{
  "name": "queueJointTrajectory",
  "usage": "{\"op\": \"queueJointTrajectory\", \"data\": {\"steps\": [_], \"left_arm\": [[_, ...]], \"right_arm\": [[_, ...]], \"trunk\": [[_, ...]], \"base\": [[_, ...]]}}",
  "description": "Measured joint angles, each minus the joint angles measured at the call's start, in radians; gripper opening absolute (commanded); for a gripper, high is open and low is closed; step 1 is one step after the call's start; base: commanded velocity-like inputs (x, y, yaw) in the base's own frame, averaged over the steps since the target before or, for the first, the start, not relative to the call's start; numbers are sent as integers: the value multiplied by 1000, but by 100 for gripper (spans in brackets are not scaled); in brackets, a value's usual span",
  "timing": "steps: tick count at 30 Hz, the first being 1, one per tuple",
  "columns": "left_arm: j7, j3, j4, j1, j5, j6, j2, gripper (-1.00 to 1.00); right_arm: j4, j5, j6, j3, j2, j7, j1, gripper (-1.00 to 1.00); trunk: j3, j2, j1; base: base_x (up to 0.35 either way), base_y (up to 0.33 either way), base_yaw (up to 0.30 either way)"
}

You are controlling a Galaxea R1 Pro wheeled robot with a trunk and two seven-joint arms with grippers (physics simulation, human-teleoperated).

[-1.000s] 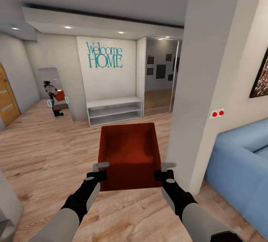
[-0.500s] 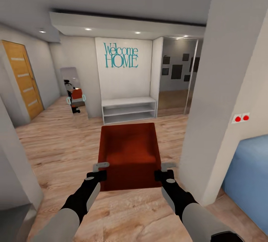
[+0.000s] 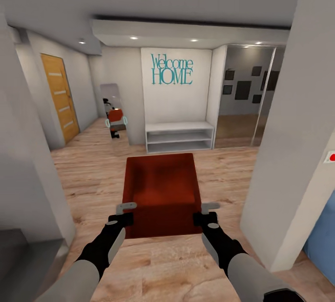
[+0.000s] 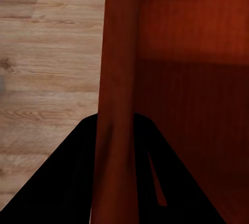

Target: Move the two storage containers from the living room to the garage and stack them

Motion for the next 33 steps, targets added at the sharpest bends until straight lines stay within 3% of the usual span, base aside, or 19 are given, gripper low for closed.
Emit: {"op": "queueJointTrajectory", "data": {"steps": [22,33], "left_arm": [[2,-1,0,0,1,0,-1,-100],[2,-3,2,0,4,0,0,-100]], "right_arm": [[0,1,0,-1,0,1,0,-100],[1,3,1,-3,0,2,0,-100]], "trunk": [[0,0,0],[0,0,-1]], "base": [[4,0,22],[277,0,0]]}}
